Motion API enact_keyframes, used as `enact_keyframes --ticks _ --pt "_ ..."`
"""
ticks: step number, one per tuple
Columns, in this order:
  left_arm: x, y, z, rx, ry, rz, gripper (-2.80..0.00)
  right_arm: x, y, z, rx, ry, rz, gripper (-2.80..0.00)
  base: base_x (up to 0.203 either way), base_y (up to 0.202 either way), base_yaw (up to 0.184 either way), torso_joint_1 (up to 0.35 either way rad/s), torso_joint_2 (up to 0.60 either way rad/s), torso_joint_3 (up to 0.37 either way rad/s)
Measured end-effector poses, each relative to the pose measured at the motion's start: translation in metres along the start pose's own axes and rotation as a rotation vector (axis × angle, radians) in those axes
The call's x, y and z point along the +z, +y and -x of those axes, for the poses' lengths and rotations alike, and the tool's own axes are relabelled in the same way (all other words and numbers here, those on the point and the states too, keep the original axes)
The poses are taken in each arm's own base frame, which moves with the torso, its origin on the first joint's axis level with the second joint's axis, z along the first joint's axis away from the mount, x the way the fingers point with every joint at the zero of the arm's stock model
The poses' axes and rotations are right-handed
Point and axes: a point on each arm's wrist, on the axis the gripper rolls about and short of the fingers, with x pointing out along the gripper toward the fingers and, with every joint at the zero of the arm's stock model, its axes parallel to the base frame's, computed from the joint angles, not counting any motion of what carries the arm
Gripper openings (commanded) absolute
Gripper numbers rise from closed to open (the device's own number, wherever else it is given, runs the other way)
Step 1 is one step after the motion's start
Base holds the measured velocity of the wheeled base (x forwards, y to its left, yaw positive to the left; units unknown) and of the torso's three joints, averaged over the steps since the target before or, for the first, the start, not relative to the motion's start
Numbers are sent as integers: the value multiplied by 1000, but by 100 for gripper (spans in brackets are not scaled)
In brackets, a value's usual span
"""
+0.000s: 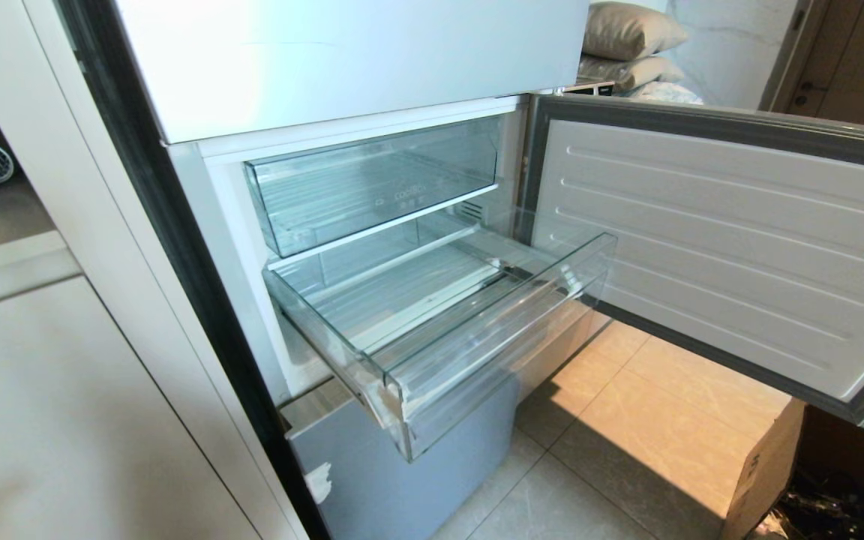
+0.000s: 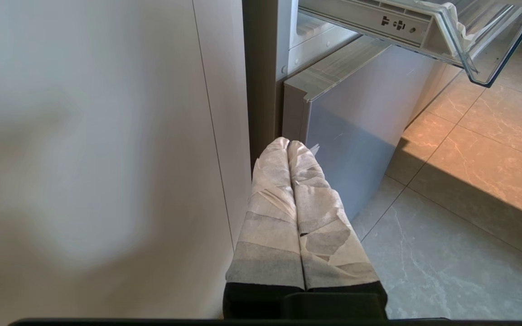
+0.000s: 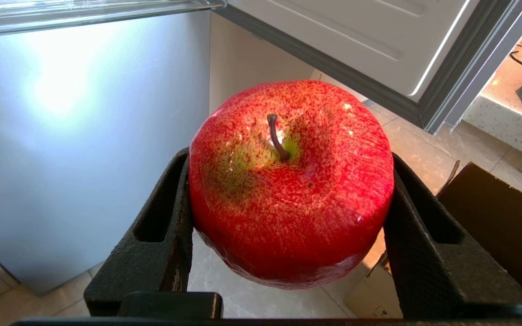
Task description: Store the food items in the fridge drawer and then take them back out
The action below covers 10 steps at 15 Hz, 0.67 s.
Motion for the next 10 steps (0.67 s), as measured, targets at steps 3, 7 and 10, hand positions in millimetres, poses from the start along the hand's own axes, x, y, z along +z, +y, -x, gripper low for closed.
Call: enact_keyframes --ticks 3,7,10 --pt "0 0 0 0 0 0 -280 0 0 0 0 1 0 -280 0 0 0 0 0 0" --pt "0 0 0 0 0 0 -280 0 0 0 1 2 -1 -280 -1 -3 101 2 2 2" --pt "0 0 0 0 0 0 -280 0 0 0 0 2 -3 -280 1 -8 171 6 4 2"
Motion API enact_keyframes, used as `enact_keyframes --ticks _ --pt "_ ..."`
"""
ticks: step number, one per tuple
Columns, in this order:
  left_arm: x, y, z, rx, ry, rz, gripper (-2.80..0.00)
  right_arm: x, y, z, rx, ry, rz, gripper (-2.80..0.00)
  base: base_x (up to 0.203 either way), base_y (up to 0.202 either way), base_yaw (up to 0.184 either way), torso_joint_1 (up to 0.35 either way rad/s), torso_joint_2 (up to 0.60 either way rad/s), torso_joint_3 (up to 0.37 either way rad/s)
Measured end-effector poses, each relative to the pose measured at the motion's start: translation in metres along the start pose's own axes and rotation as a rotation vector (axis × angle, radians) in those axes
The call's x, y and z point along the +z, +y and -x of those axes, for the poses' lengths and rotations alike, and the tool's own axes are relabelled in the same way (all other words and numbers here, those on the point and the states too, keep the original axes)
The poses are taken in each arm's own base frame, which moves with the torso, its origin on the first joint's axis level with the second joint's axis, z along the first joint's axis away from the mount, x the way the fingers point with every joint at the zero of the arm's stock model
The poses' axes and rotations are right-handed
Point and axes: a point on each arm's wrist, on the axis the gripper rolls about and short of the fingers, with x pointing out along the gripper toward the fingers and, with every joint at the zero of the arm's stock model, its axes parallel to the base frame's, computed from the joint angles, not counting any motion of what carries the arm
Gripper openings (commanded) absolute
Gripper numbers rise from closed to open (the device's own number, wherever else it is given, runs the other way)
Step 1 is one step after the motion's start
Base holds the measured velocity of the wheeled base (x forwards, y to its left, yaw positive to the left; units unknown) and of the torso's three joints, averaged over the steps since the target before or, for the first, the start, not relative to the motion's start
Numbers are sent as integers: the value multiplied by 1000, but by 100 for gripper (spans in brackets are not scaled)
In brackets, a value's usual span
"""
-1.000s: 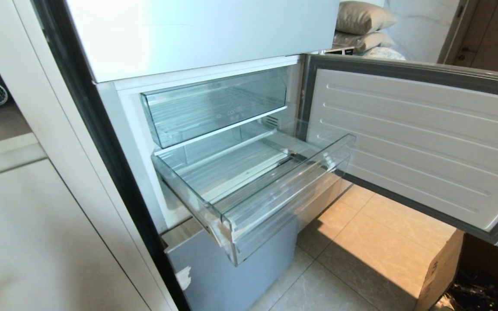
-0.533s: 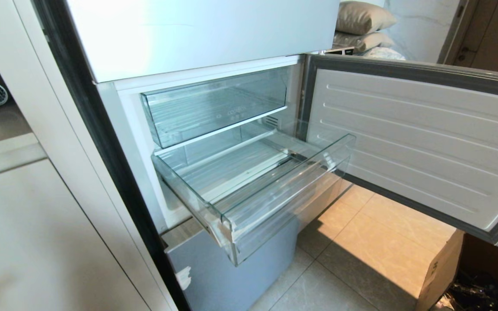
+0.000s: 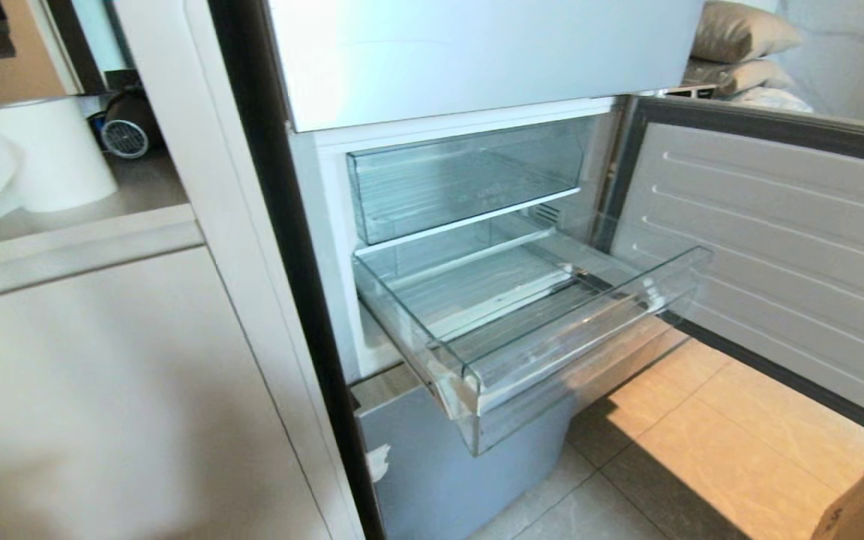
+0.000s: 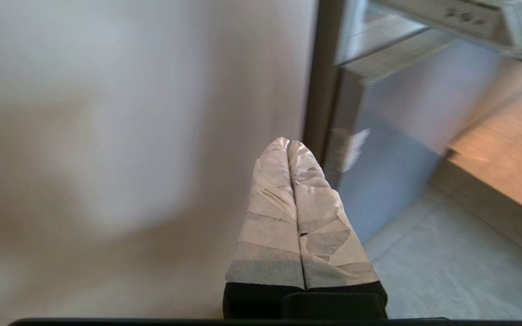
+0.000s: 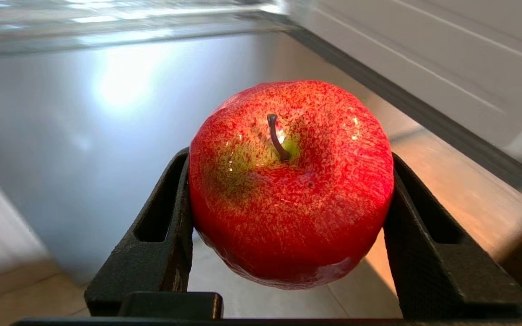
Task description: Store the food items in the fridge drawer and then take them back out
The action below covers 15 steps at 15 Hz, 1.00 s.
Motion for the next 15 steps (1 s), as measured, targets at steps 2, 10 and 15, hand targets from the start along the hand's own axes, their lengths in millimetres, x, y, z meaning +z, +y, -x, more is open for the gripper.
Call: enact_keyframes --ticks 2,10,15 --pt "0 0 0 0 0 0 -280 0 0 0 -2 0 -16 -280 3 -8 175 6 3 2" --pt "0 0 0 -1 0 0 -280 0 0 0 -13 -2 -68 -280 2 -7 175 1 4 3" --pt "0 0 0 -1 0 0 -280 0 0 0 -9 -2 -70 -280 -1 -4 70 1 1 1"
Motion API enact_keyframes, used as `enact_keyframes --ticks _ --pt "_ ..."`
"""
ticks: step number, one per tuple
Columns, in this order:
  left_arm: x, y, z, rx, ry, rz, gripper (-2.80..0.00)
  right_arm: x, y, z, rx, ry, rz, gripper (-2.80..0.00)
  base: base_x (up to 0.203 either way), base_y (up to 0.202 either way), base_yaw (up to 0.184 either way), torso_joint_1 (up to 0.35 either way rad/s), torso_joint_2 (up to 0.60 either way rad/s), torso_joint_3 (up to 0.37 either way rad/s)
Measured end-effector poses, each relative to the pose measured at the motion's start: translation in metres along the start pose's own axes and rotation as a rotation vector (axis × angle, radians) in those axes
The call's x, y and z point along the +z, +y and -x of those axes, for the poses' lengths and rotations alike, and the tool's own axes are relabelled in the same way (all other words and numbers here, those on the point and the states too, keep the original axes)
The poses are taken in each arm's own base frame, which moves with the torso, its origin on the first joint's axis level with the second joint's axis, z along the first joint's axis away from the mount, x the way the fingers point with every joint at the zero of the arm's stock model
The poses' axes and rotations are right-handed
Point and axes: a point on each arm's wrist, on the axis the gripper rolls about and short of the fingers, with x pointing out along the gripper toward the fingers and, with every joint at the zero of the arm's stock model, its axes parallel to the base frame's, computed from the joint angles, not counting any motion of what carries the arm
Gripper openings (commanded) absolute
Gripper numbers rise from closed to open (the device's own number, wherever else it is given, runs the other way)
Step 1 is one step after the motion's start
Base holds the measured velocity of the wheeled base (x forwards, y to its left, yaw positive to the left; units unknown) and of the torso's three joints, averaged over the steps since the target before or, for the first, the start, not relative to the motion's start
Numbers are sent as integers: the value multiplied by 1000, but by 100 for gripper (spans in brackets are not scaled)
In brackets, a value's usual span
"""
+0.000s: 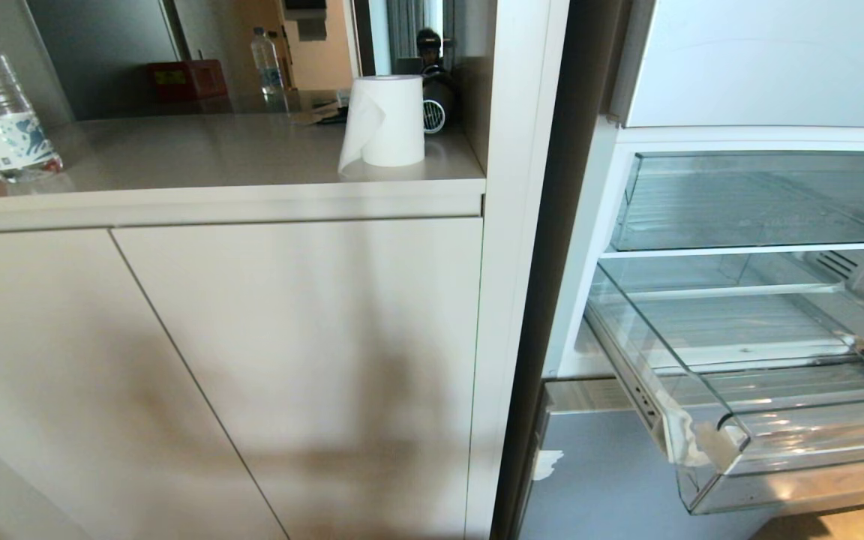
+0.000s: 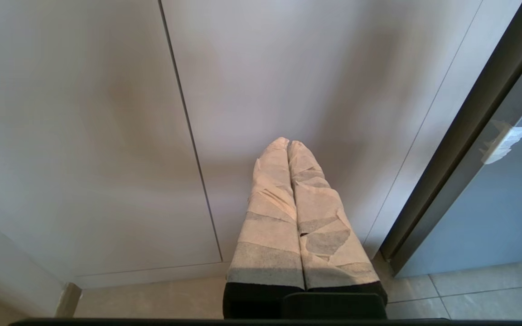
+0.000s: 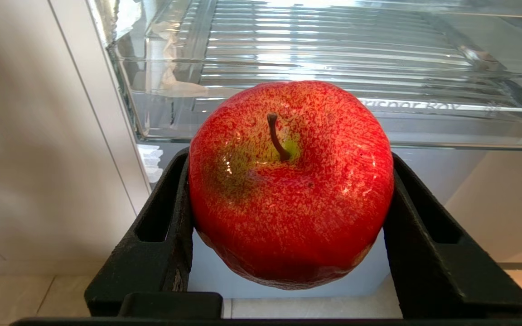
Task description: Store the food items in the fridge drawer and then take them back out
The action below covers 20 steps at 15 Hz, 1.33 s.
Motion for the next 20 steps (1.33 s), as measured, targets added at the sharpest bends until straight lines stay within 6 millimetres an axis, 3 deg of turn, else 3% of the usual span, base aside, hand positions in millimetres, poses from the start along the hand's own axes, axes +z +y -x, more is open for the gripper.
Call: enact_keyframes --ticks 3,5,9,12,15,20 --pt "0 0 0 0 0 0 -280 1 0 0 4 -1 5 -280 0 0 0 0 0 0" --pt "0 0 0 0 0 0 -280 13 0 0 7 -10 -18 -280 0 0 0 0 0 0" --pt "0 0 0 0 0 0 -280 68 -1 -7 116 -8 -145 -280 0 0 0 0 0 0" --pt "0 0 0 0 0 0 -280 105 -1 -31 196 74 -225 -280 0 0 0 0 0 0" --pt "0 0 0 0 0 0 -280 138 -1 -79 220 164 -266 -280 0 0 0 0 0 0" --pt "0 0 0 1 0 0 -280 168 -5 -189 195 210 -298 -280 0 0 0 0 0 0"
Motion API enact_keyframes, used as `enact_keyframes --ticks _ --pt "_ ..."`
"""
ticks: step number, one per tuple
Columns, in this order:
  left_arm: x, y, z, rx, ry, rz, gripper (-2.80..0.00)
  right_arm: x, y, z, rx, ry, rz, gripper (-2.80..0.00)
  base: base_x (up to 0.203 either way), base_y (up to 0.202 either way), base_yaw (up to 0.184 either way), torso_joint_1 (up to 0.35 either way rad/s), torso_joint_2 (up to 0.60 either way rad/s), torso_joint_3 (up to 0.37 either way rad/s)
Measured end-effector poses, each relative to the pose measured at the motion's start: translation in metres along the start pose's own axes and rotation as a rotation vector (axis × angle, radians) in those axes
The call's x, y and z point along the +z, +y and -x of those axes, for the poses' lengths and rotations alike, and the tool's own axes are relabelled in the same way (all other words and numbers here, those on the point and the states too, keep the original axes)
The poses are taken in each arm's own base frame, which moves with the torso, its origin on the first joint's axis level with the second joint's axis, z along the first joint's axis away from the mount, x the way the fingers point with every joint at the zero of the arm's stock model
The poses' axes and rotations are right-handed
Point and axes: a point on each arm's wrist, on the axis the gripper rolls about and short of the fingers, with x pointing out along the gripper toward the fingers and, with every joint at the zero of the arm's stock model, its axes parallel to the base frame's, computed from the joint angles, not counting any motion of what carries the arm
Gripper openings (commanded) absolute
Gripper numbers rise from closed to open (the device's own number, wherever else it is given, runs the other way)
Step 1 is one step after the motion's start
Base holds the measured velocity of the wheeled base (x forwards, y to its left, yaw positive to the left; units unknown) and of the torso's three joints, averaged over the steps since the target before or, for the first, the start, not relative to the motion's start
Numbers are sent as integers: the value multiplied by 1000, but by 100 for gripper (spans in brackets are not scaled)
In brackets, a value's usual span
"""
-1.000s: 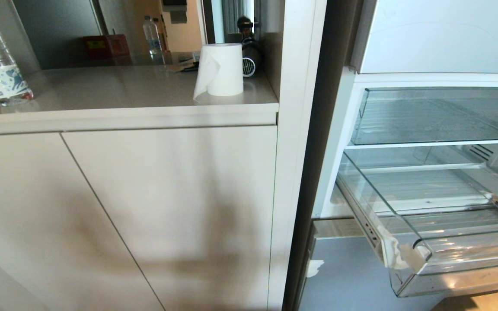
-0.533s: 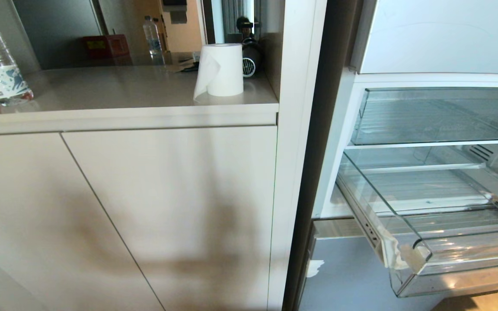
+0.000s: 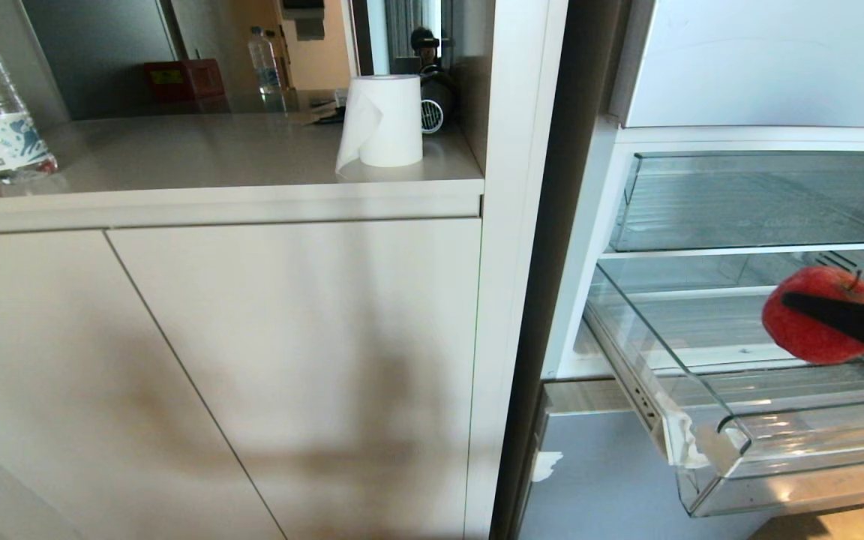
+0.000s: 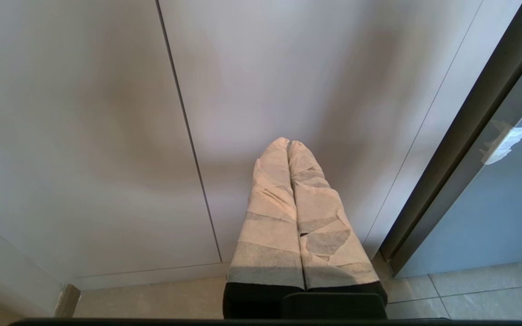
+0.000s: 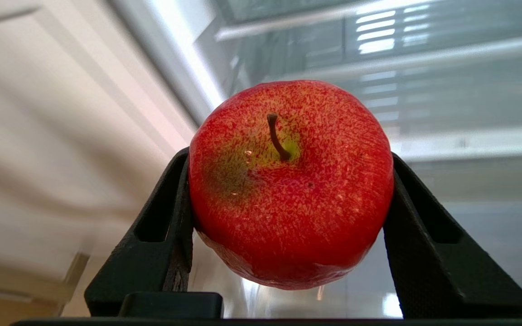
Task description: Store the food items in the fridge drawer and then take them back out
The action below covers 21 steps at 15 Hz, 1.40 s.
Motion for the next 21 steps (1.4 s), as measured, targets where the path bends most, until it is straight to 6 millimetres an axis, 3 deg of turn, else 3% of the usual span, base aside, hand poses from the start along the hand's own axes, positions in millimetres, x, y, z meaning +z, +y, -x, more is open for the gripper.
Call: enact_keyframes --ticks 3,6,16,21 --pt "0 0 0 -1 0 0 -280 17 -15 -55 -39 19 -6 -280 0 0 0 0 0 0" --pt "0 0 0 -1 0 0 -280 9 -28 -86 -75 81 -21 -280 0 0 0 0 0 0" --pt "0 0 0 -1 0 0 -280 -30 -56 -136 -147 253 -68 -280 0 0 0 0 0 0" --pt "0 0 0 0 0 0 -280 -41 -65 -157 -172 252 -66 -280 0 0 0 0 0 0"
